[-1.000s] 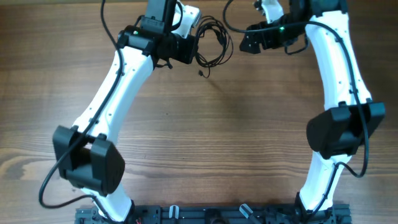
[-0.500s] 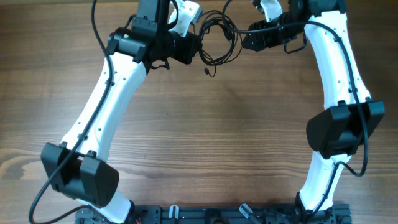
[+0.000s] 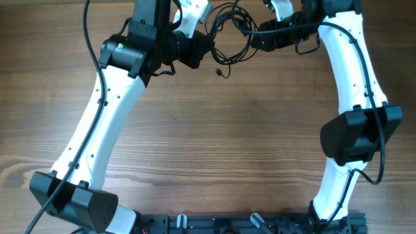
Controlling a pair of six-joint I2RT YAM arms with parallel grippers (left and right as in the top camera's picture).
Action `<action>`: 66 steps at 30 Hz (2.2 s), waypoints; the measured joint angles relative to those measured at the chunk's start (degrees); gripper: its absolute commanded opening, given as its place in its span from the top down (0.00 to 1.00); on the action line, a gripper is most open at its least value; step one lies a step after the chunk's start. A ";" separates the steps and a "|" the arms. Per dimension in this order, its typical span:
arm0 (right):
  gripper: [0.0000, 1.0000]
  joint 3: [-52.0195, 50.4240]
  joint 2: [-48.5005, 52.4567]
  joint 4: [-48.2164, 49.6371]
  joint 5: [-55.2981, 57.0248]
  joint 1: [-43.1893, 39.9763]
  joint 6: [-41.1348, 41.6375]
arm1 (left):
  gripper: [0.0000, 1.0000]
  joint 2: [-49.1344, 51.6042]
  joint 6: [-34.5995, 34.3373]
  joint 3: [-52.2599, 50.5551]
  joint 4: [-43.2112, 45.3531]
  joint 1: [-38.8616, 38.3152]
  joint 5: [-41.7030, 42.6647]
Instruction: Untangle cables
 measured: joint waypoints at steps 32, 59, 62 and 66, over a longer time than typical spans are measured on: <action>0.96 0.00 0.00 1.73 10.88 -1.20 10.93 | 0.96 -0.11 0.22 0.00 1.09 -1.55 -12.76; 0.95 -0.02 0.00 -0.74 12.44 -12.52 11.13 | 0.96 -0.11 0.17 0.00 2.23 10.84 -15.93; 0.96 -0.02 0.00 -0.81 12.46 -14.10 11.13 | 0.96 -0.11 0.15 0.00 2.29 12.87 -14.64; 0.95 -0.02 0.00 -0.94 12.92 -16.65 11.15 | 0.96 -0.11 0.13 0.00 2.36 15.52 -14.56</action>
